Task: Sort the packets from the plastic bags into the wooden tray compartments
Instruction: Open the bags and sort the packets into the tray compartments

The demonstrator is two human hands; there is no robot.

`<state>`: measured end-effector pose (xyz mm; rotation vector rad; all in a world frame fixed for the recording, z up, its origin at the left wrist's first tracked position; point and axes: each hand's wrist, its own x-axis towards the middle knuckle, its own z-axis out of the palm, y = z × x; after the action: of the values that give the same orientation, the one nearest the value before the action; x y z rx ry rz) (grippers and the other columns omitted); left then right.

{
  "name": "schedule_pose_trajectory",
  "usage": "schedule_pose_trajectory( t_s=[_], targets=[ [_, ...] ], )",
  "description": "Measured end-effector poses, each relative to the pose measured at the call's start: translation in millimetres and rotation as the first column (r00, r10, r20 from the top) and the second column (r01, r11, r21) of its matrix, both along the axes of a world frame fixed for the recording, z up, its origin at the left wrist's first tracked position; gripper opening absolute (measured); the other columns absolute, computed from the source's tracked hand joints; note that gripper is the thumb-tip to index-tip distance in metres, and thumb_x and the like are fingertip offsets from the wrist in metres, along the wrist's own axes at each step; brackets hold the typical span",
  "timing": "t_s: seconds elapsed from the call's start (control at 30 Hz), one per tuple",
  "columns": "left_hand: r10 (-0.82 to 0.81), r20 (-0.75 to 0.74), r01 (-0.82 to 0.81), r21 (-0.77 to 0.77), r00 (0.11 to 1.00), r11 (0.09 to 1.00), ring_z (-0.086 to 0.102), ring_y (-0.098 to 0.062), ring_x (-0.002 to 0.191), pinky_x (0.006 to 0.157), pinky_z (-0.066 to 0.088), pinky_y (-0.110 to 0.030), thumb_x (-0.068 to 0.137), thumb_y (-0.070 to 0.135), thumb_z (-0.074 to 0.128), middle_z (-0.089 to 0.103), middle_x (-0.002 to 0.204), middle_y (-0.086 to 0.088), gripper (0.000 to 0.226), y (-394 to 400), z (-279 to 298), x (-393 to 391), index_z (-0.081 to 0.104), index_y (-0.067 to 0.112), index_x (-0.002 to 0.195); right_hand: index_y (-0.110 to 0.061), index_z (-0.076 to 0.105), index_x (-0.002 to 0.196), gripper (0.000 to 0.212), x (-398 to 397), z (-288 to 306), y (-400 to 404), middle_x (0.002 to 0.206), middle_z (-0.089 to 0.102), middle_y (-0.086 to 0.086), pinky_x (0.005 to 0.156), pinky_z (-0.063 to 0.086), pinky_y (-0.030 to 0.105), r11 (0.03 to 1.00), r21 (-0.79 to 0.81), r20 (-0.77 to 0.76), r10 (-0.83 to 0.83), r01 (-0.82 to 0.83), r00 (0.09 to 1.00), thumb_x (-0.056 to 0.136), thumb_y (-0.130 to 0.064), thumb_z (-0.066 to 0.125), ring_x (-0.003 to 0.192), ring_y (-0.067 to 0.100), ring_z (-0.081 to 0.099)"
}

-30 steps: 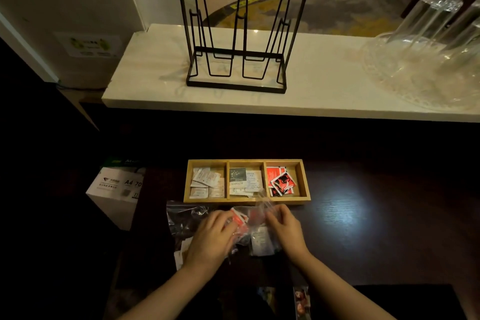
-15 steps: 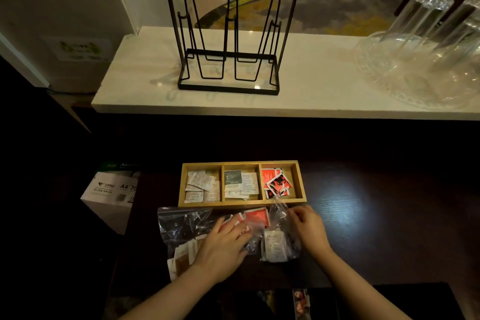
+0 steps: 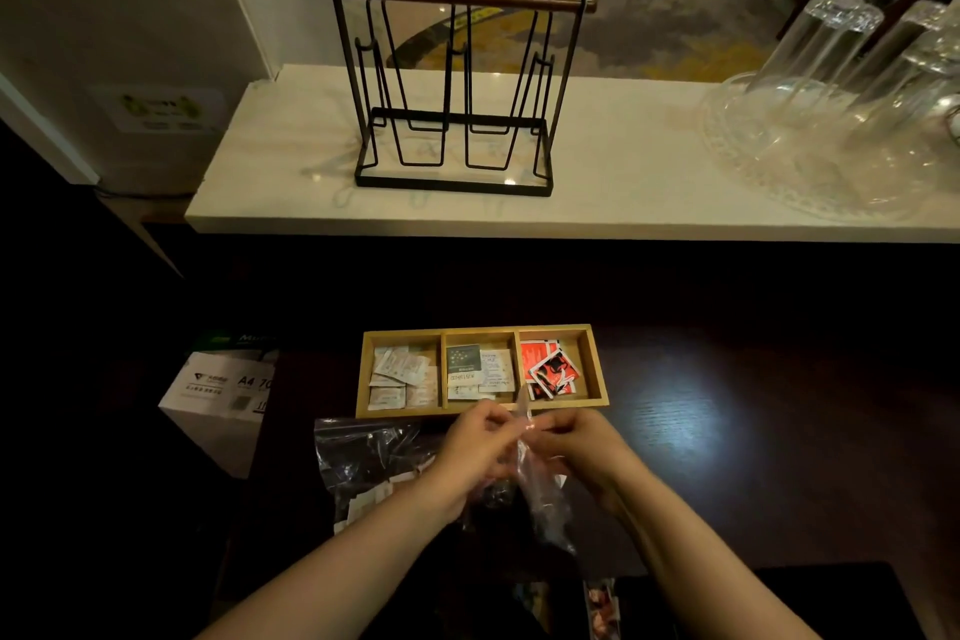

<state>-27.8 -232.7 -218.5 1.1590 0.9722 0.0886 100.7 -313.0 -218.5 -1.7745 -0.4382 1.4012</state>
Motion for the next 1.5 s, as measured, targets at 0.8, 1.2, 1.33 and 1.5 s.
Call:
schedule_pose_trajectory(
  t_s=[0.8, 1.2, 1.33, 1.5],
  targets=[
    [-0.123, -0.275, 0.188, 0.224, 0.953, 0.956, 0.060, -0.014, 0.074, 0.070, 0.049, -0.025, 0.088, 0.018, 0.062, 0.065, 0.078, -0.001, 0.012, 57.4, -20.6, -55.0, 0.065, 0.015, 0.076, -0.014, 0.060, 0.102, 0.027, -11.5, -34.6, 0.9, 0.095, 0.064, -0.004, 0.065, 0.053, 0.018, 0.978, -0.076, 0.171, 0.205, -0.195, 0.964, 0.078, -0.012, 0.072, 0.085, 0.009, 0.062],
    [0.065, -0.192, -0.038, 0.139, 0.979, 0.990, 0.057, -0.014, 0.049, 0.046, 0.049, -0.027, 0.091, 0.012, 0.057, 0.062, 0.069, -0.007, 0.013, 60.4, -15.3, -51.9, 0.059, 0.002, 0.083, -0.022, 0.015, 0.145, 0.084, -50.5, -62.0, -14.5, 0.115, 0.060, 0.002, 0.093, 0.046, 0.027, 0.885, -0.222, 0.709, 0.434, -0.408, 0.556, 0.079, -0.029, 0.067, 0.105, 0.017, 0.056],
    [0.140, -0.198, -0.089, 0.244, 0.970, 0.966, 0.053, -0.012, 0.043, 0.039, 0.044, -0.021, 0.093, 0.011, 0.055, 0.057, 0.061, -0.006, 0.015, 63.5, -14.6, -52.3, 0.057, 0.004, 0.080, -0.015, 0.056, 0.122, 0.041, -29.4, -43.0, -11.0, 0.106, 0.068, 0.001, 0.087, 0.055, 0.029, 0.932, -0.045, 0.199, 0.362, -0.361, 0.911, 0.082, -0.012, 0.066, 0.092, 0.009, 0.066],
    [0.174, -0.210, -0.057, 0.470, 0.962, 0.881, 0.049, -0.014, 0.054, 0.054, 0.040, -0.027, 0.092, 0.016, 0.058, 0.050, 0.058, 0.001, 0.027, 74.4, -18.1, -51.0, 0.050, 0.015, 0.066, -0.005, 0.064, 0.113, 0.027, -13.0, -36.2, -6.5, 0.110, 0.070, 0.014, 0.096, 0.050, 0.046, 0.983, 0.121, -0.227, 0.163, -0.139, 0.960, 0.086, -0.008, 0.061, 0.103, 0.029, 0.066]
  ],
)
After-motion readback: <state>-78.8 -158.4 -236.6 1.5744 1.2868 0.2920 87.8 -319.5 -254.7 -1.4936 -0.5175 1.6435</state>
